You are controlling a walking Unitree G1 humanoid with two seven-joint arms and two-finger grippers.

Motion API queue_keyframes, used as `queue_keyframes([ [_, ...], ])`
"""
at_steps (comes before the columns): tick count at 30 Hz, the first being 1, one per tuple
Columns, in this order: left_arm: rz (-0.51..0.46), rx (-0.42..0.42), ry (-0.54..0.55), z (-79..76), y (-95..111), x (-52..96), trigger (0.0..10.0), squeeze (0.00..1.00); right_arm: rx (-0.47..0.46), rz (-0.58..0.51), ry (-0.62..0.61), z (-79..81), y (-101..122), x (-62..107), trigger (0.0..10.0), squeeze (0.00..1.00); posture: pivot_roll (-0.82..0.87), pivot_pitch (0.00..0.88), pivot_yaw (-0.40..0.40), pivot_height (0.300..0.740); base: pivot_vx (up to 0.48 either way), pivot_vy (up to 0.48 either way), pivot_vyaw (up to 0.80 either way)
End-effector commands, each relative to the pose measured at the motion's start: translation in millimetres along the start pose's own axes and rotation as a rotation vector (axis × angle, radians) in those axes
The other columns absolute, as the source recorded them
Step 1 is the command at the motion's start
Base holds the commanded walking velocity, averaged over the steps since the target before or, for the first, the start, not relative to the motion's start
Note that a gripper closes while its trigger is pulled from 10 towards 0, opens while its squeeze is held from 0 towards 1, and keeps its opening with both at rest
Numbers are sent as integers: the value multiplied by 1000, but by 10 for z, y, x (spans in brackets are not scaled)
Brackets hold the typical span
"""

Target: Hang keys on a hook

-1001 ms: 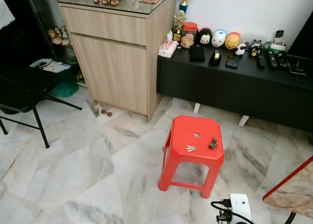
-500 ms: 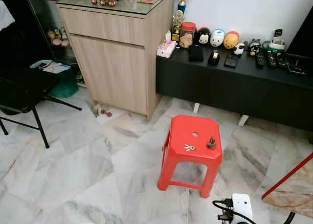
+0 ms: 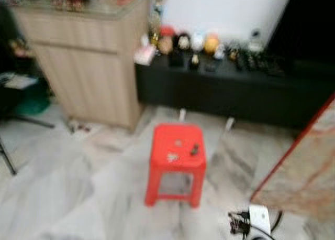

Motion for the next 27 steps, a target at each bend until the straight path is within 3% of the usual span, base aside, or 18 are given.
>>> queue_keyframes([
  [1, 40, 7, -43, -166, -138, 11, 10000, 0, -16, -1, -21, -77, 21, -6, 10000, 0, -39, 18, -66, 740, 0, -349, 0],
  [16, 35, -8, -50, -165, -124, 10, 10000, 0, -13, 0, -18, -39, 18, -5, 10000, 0, -38, 0, -63, 740, 0, -352, 0],
  [27, 36, -22, -65, -292, -61, -28, 10000, 0, -43, -32, -29, -23, 128, -21, 10000, 0, -42, 0, -61, 740, 0, -363, 0],
])
Point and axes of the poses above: a point about 5 cm out from each wrist's last joint towards the gripper, its own x axis pointing back from the gripper into the wrist, its own y axis along the axis of the wrist's last joint, z = x × y, the point moved 6 cm from there along -x, pointing out of the wrist towards the gripper, and after that the axes turned 7 degrees about x, right-handed, at the moved point
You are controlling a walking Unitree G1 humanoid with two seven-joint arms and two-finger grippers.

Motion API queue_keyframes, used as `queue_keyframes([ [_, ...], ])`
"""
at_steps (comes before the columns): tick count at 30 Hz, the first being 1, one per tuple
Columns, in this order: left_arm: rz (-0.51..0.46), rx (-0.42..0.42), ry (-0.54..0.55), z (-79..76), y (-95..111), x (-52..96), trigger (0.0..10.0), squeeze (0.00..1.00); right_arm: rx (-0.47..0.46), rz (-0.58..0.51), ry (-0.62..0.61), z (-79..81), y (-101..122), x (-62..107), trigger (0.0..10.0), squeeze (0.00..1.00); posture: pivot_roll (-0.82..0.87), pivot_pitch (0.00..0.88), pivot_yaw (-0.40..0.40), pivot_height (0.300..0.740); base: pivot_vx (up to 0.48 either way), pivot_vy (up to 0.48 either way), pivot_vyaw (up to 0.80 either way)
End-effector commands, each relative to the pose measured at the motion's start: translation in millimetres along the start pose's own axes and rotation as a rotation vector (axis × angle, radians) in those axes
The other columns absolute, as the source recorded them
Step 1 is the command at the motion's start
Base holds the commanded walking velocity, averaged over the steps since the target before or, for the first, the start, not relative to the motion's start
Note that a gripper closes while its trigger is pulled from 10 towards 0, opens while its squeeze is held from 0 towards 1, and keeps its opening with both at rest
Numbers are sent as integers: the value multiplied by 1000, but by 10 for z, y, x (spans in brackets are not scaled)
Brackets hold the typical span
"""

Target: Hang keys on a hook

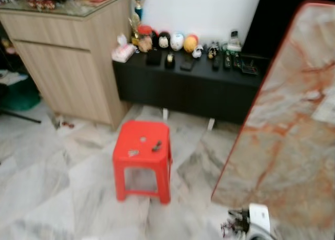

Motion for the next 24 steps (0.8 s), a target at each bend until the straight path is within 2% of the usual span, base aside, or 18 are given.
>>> queue_keyframes([
  [1, 53, -21, -28, -89, -152, 19, 10000, 0, -29, -46, -2, 34, 149, -18, 10000, 0, -41, 0, -61, 740, 0, -364, 0],
  [5, 61, -5, -22, -87, -185, 26, 10000, 0, -67, -93, -30, -30, 291, -30, 10000, 0, -38, 0, -62, 740, 0, -91, 0],
  [11, 66, -12, -26, -113, -224, 36, 10000, 0, -119, -248, -92, -132, 764, -30, 10000, 0, -43, 0, -64, 740, 0, 0, 0],
  [16, 54, -15, -34, -161, -201, 28, 10000, 0, -125, -390, -252, -403, 1102, 62, 10000, 0, -44, 0, -65, 740, 0, 0, 0],
  [17, 51, -15, -35, -168, -191, 25, 10000, 0, -116, -419, -285, -458, 1158, 91, 10000, 0, -48, 0, -64, 740, 0, 0, 0],
  [20, 45, -17, -37, -182, -165, 17, 10000, 0, -7, -566, -381, -571, 1419, 262, 10000, 0, -53, 0, -63, 740, 0, 0, 0],
  [23, 43, -18, -38, -192, -150, 11, 10000, 0, 86, -663, -428, -554, 1548, 425, 10000, 0, -66, 0, -63, 740, 0, 0, 0],
  [24, 43, -18, -38, -192, -150, 11, 10000, 0, 86, -663, -428, -554, 1548, 425, 10000, 0, -66, 0, -63, 740, 0, 0, 0],
])
Point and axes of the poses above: a point about 5 cm out from each wrist's last joint towards the gripper, its own x axis pointing back from the gripper into the wrist, its own y axis along the axis of the wrist's last joint, z = x × y, the point moved 6 cm from there along -x, pointing out of the wrist towards the gripper, and after that the axes turned 7 degrees about x, right-handed, at the moved point
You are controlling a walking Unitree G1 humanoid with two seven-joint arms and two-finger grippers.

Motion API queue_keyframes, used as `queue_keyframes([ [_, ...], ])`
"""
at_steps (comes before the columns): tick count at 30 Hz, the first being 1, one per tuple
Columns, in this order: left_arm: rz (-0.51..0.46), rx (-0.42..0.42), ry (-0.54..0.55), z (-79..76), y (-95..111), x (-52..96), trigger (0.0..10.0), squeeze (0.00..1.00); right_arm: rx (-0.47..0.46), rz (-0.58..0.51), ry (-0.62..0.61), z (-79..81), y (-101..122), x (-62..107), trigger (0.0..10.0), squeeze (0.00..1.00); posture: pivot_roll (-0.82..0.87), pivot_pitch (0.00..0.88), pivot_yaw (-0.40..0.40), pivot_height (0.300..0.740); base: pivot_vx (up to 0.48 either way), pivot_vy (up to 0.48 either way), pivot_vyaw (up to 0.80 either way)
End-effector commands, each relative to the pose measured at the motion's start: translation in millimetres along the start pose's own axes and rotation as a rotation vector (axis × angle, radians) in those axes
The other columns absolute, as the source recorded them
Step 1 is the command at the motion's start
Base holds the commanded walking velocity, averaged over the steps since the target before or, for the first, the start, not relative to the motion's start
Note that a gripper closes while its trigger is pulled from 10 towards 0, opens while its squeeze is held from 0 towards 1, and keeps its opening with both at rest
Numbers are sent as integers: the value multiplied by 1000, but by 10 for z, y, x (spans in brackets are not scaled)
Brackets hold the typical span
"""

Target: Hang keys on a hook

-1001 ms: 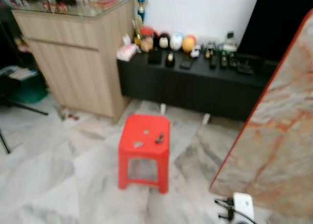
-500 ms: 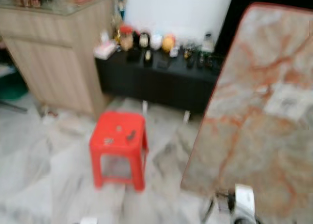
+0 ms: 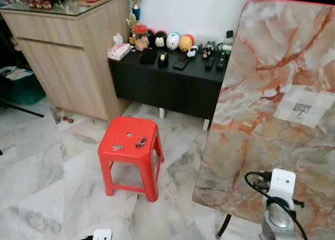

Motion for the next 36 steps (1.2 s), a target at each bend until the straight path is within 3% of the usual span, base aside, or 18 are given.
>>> queue_keyframes([
  [1, 65, -26, -1, -8, -186, 34, 10000, 0, 73, -69, -14, -32, 128, 24, 10000, 0, -67, 0, -62, 740, 0, 0, 0],
  [2, 66, -27, -1, -16, -185, 32, 10000, 0, 138, -127, -47, -102, 215, 95, 10000, 0, -71, 0, -59, 740, 0, 0, 0],
  [7, 70, -32, -7, -49, -187, 26, 10000, 0, 170, -145, -153, -334, 233, 234, 10000, 0, -80, 2, -52, 740, 0, 0, 0],
  [10, 71, -38, -13, -87, -189, 22, 10000, 0, 247, -219, -219, -490, 404, 369, 10000, 0, -85, 3, -48, 740, 0, 0, 0],
  [11, 71, -38, -13, -87, -189, 22, 10000, 0, 247, -219, -219, -490, 404, 369, 10000, 0, -85, 3, -48, 740, 0, 0, 0],
  [12, 70, -40, -15, -105, -183, 18, 10000, 0, 309, -301, -235, -513, 605, 417, 10000, 0, -92, 2, -46, 740, 0, 0, 0],
  [20, 69, -43, -18, -109, -183, 19, 10000, 0, 391, -411, -296, -577, 955, 450, 10000, 0, -92, 1, -44, 740, 0, 0, 0],
  [22, 72, -41, -11, -1, -215, 46, 10000, 0, 425, -459, -307, -554, 1088, 430, 10000, 0, -97, 0, -43, 740, 0, 0, 0],
  [29, 73, -39, 0, 106, -220, 65, 10000, 0, 453, -425, -297, -502, 1043, 391, 10000, 0, -88, 1, -49, 740, 0, 0, 0],
  [36, 79, -37, 14, 197, -210, 74, 10000, 0, 489, -452, -315, -491, 1181, 242, 10000, 0, -89, 1, -49, 740, 0, 0, 0],
])
Point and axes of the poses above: a point about 5 cm out from each wrist's last joint towards the gripper, its own x axis pointing back from the gripper into the wrist, its own y axis along the axis of the wrist's last joint, z = x × y, the point moved 6 cm from there along -x, pointing out of the wrist towards the gripper, and after that the axes turned 7 degrees about x, right-handed, at the moved point
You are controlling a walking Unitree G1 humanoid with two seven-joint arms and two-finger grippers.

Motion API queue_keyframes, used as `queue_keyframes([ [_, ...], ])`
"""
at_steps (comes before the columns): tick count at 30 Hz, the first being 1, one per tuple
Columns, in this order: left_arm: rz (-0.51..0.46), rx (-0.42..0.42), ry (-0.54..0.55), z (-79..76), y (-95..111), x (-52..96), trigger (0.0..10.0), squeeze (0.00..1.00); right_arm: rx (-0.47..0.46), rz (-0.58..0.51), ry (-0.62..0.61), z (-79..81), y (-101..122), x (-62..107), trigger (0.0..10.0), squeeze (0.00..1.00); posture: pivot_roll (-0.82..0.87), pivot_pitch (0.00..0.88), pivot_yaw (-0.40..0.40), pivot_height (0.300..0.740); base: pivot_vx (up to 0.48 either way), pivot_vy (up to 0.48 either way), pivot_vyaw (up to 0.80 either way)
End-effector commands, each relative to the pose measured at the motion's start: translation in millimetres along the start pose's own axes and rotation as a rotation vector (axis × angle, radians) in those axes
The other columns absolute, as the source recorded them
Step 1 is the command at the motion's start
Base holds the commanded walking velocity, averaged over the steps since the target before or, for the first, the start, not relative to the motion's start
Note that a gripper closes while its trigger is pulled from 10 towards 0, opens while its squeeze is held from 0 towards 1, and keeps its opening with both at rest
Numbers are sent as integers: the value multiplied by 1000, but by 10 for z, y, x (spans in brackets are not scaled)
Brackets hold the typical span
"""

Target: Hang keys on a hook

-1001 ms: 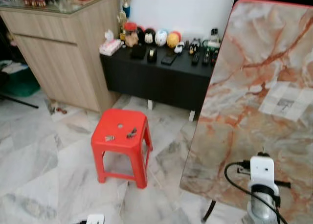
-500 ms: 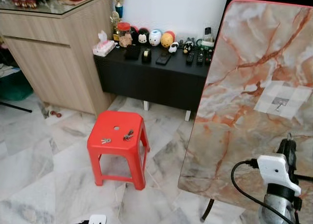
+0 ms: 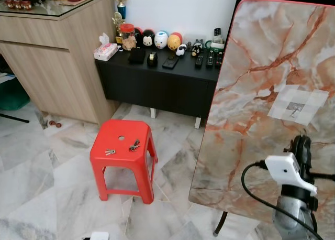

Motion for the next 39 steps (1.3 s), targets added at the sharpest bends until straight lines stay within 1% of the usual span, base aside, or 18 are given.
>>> queue_keyframes([
  [1, 63, 4, 2, 16, -191, 40, 10000, 0, 14, 3, -11, -2, -8, -48, 10000, 0, -89, 1, -49, 740, 0, 0, 0],
  [3, 63, 3, 2, 15, -191, 40, 10000, 0, 16, -4, -16, 1, 14, -74, 10000, 0, -82, 0, -54, 740, 0, 0, 0],
  [5, 66, 1, -1, -20, -191, 32, 10000, 0, 12, -9, -17, 27, 51, -105, 10000, 0, -82, 0, -54, 740, 0, 0, 0],
  [9, 75, -1, -2, -47, -224, 36, 10000, 0, 16, -5, -14, 71, 52, -123, 10000, 0, -81, 0, -55, 740, 0, 0, 0],
  [11, 83, -3, -2, -63, -256, 42, 10000, 0, 33, 3, -2, 102, 39, -140, 10000, 0, -77, 0, -53, 740, 0, 0, 0],
  [16, 88, -4, -3, -87, -278, 44, 10000, 0, 45, 5, -21, 73, 35, -177, 10000, 0, -77, 0, -53, 740, 0, 0, 0],
  [23, 87, -8, -11, -176, -274, 31, 10000, 0, 59, 12, -25, 63, 7, -237, 10000, 0, -74, 0, -54, 740, 0, 0, 0],
  [26, 83, -13, -21, -270, -249, 13, 10000, 0, 63, 17, -37, 45, 4, -272, 10000, 0, -73, 0, -54, 740, 0, 0, 0],
  [27, 83, -13, -21, -270, -249, 13, 10000, 0, 63, 17, -37, 45, 4, -272, 10000, 0, -73, 0, -54, 740, 0, 0, 0],
  [30, 64, -17, -37, -409, -157, -26, 10000, 0, 66, 27, -33, 62, -13, -292, 10000, 0, -70, 0, -55, 740, 0, 0, 0],
  [32, 62, -17, -38, -420, -149, -29, 10000, 0, 65, 29, -31, 67, -16, -294, 10000, 0, -70, 0, -55, 740, 0, 0, 0],
  [34, 52, -19, -45, -481, -112, -42, 10000, 0, 65, 30, -23, 84, -10, -294, 10000, 0, -69, 0, -57, 740, 0, 0, 0],
  [35, 52, -19, -45, -481, -112, -42, 10000, 0, 65, 30, -23, 84, -10, -294, 10000, 0, -69, 0, -57, 740, 0, 0, 0],
  [37, 46, -21, -54, -575, -82, -53, 10000, 0, 67, 37, -13, 106, -16, -287, 10000, 0, -70, 0, -56, 740, 0, 0, 0],
  [38, 46, -21, -54, -575, -82, -53, 10000, 0, 67, 37, -13, 106, -16, -287, 10000, 0, -70, 0, -56, 740, 0, 0, 0],
  [39, 44, -21, -58, -609, -74, -56, 10000, 0, 68, 40, -10, 114, -20, -285, 10000, 0, -70, 0, -56, 740, 0, 0, 0],
])
Point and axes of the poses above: a point about 5 cm out from each wrist's last joint towards the gripper, its own x axis pointing back from the gripper into the wrist, its own y axis along the axis of the wrist's last joint, z = x × y, the point moved 6 cm from there along -x, pointing out of the wrist towards the gripper, and after that the axes turned 7 degrees about x, right-handed, at the moved point
